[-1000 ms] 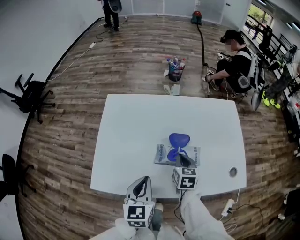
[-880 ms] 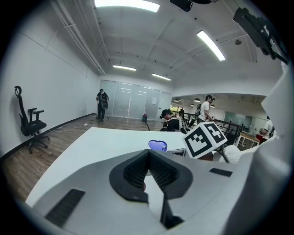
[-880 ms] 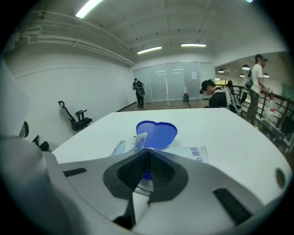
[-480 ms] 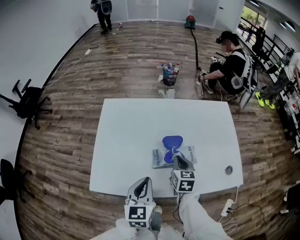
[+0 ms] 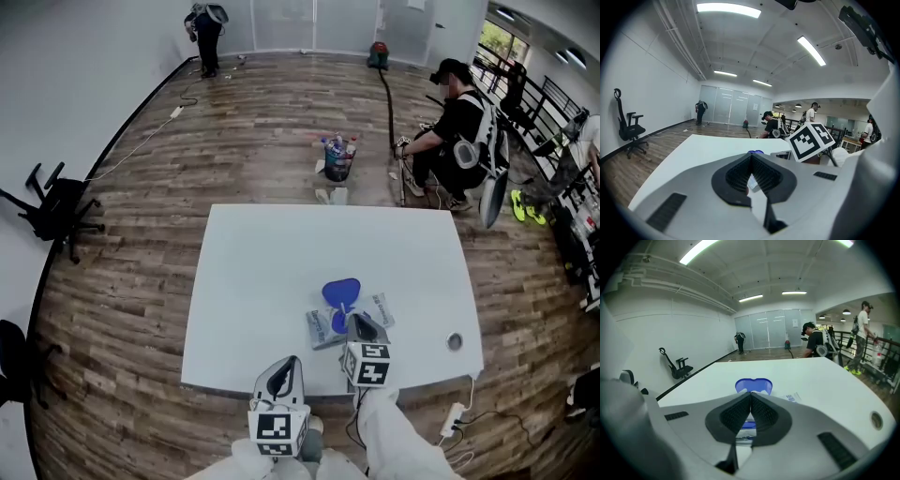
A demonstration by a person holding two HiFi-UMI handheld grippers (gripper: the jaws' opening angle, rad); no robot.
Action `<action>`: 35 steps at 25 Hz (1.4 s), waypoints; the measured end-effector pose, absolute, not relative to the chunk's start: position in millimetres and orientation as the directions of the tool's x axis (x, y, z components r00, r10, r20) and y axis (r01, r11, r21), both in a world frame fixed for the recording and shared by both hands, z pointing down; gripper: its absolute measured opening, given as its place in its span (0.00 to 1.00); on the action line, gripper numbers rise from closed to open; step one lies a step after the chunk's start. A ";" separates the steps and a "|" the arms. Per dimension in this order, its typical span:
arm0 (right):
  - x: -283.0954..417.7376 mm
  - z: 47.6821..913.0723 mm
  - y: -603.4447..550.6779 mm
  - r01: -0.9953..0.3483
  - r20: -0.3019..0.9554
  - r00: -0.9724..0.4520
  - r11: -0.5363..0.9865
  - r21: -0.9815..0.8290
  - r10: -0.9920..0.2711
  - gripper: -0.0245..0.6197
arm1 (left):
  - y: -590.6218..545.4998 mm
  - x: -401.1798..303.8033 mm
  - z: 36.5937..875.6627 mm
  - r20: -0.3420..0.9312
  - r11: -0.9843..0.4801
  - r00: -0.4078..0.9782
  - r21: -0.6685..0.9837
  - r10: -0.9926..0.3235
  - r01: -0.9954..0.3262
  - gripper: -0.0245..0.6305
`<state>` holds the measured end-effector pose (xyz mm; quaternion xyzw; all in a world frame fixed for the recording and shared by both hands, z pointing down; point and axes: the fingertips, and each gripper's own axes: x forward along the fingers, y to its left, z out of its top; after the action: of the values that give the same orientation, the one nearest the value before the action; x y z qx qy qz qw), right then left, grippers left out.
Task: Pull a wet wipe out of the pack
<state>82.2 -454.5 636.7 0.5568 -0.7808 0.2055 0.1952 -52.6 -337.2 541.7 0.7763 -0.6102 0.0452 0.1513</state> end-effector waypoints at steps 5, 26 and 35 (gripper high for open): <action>82.9 628.9 -456.7 -0.952 0.525 -0.297 0.291 -0.096 -0.798 0.05 | -337.4 -53.6 539.6 0.249 -0.214 0.255 0.181 -0.934 -0.960 0.04; 98.6 572.8 -465.7 -0.951 0.430 -0.307 0.289 -0.107 -0.849 0.05 | -337.6 -41.2 522.6 0.202 -0.230 0.266 0.187 -0.942 -0.955 0.04; 105.7 535.0 -451.3 -0.948 0.359 -0.319 0.290 -0.135 -0.877 0.05 | -325.3 -32.1 510.0 0.175 -0.246 0.276 0.175 -0.945 -0.953 0.04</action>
<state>105.7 -451.3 535.0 0.5733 -0.7957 0.1627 0.1083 -32.1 -325.3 510.0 0.7892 -0.6013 0.0165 0.1236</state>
